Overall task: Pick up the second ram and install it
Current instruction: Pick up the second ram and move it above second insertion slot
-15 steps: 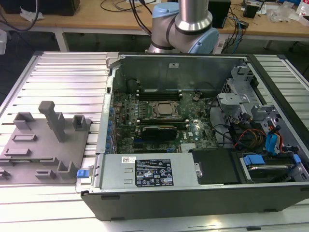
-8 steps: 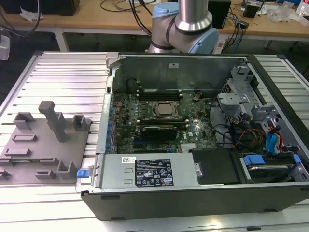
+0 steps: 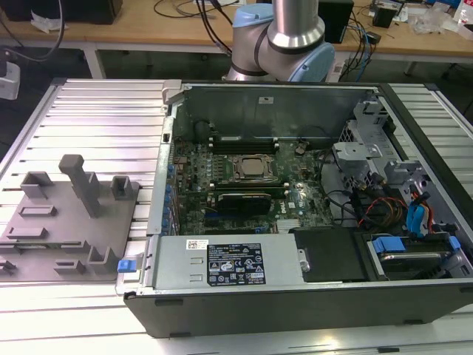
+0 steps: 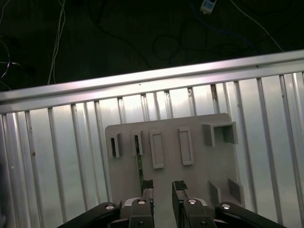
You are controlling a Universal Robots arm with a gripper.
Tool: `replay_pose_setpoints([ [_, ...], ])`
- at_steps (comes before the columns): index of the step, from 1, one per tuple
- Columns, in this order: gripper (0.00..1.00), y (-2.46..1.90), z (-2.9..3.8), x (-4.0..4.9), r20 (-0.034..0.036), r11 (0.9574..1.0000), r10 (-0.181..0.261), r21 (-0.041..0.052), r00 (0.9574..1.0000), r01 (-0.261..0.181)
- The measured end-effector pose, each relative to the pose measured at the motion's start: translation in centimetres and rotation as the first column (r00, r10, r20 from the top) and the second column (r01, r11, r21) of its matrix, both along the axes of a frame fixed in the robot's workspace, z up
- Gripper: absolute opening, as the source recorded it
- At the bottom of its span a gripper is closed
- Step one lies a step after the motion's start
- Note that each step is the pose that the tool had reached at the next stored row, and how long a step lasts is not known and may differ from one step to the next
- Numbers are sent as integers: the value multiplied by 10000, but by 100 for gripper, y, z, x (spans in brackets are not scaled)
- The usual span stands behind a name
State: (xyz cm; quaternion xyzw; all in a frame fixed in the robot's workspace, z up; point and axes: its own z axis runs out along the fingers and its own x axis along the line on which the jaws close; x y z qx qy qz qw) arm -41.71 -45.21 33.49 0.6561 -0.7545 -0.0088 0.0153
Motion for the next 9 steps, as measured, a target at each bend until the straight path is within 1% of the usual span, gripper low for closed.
replay_pose_setpoints([
  [5,30,0,-39,0,0,10000,0,0,10000,0],
  [9,30,0,-91,0,0,10000,0,0,10000,0],
])
